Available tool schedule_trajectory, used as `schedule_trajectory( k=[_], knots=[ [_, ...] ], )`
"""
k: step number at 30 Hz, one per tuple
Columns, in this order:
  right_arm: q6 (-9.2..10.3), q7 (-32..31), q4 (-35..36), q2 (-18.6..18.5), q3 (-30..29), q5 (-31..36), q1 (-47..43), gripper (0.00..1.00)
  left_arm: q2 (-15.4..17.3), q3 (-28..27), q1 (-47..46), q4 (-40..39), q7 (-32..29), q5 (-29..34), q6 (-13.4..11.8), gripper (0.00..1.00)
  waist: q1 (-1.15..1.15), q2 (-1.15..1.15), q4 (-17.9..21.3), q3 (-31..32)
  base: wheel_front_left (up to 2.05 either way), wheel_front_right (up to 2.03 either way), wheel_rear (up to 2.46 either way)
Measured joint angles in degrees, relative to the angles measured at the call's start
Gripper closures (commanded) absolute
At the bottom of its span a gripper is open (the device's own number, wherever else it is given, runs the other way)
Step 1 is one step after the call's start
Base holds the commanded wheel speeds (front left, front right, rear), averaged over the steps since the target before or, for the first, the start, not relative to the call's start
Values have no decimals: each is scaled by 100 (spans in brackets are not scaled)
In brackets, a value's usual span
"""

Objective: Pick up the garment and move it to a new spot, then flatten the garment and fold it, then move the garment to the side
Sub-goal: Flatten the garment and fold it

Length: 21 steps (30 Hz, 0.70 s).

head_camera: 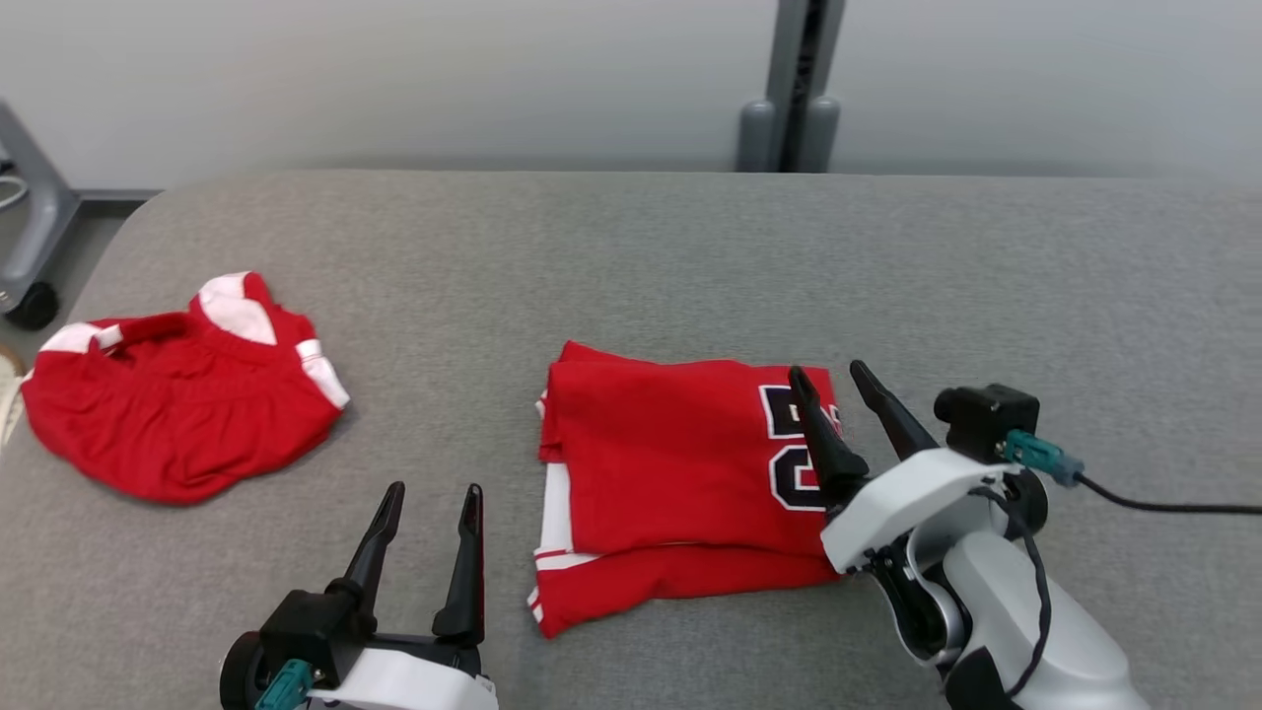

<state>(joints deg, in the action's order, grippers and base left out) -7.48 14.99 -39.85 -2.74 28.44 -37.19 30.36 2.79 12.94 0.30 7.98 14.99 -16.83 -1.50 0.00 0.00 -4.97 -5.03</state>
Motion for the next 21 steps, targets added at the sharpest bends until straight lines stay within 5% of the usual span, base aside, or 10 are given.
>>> schedule_trajectory(
  k=[21],
  knots=[
    [0, 1, 2143, -466, -1270, 2001, -1993, 0, 1, -448, 432, -269, 0, -259, -97, 0, 0, 0, 704, 394, 0, 0, 0]
  ],
)
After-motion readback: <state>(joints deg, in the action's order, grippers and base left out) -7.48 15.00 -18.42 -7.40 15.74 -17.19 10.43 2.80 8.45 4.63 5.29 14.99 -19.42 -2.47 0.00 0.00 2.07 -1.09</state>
